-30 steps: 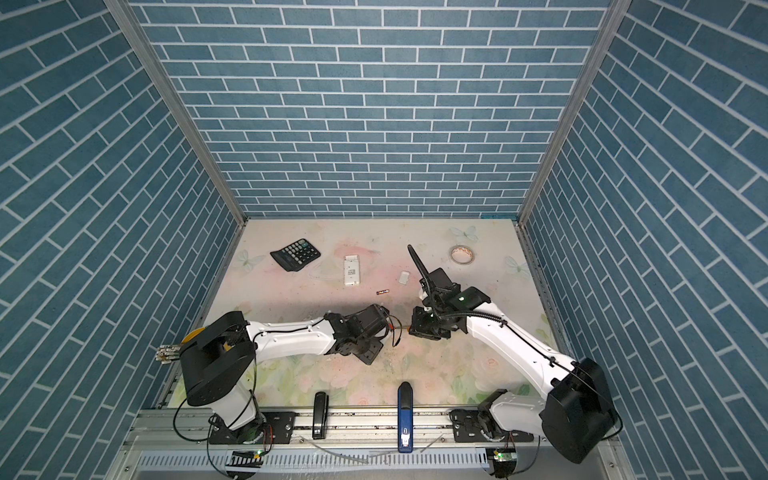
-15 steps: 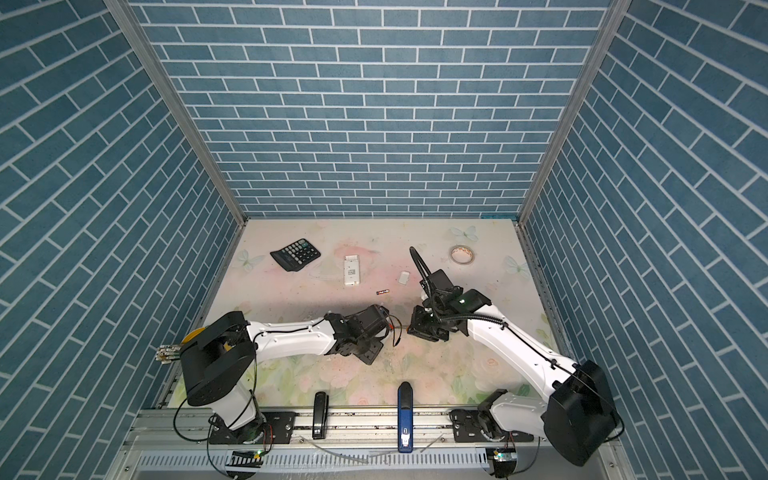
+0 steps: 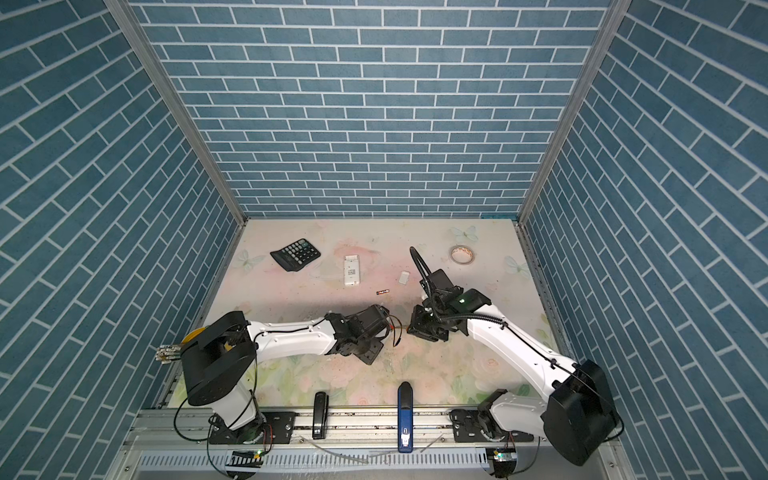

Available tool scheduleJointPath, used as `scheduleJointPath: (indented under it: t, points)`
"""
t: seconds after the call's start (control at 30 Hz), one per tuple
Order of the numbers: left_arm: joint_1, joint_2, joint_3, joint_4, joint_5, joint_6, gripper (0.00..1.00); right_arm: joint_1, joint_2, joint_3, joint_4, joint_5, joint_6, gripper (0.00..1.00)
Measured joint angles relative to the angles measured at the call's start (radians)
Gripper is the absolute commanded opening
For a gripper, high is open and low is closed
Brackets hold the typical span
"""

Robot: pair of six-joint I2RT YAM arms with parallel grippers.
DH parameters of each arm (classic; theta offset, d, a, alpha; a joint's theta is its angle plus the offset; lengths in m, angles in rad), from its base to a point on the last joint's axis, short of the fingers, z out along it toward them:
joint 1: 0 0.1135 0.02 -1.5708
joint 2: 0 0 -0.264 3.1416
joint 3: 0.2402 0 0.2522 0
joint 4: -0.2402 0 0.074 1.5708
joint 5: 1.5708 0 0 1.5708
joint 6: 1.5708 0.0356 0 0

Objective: Unload the batteries from the remote control
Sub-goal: 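Lift the screwdriver tip away from the red-orange battery with the right gripper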

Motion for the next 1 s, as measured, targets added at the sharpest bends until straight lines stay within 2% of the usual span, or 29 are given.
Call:
scheduleJointPath:
  t: [0.33, 0.7, 1.0]
  points:
    - [-0.008, -0.004, -0.013, 0.034, -0.003, 0.003, 0.29, -0.033, -0.005, 0.017, -0.039, -0.017, -0.006, 0.00]
    - [-0.019, -0.002, -0.028, 0.090, 0.002, 0.014, 0.29, -0.059, -0.074, 0.114, -0.038, -0.061, -0.095, 0.00]
    - [-0.020, -0.002, -0.031, 0.099, 0.002, 0.012, 0.29, -0.063, -0.047, 0.114, -0.189, -0.011, -0.193, 0.00]
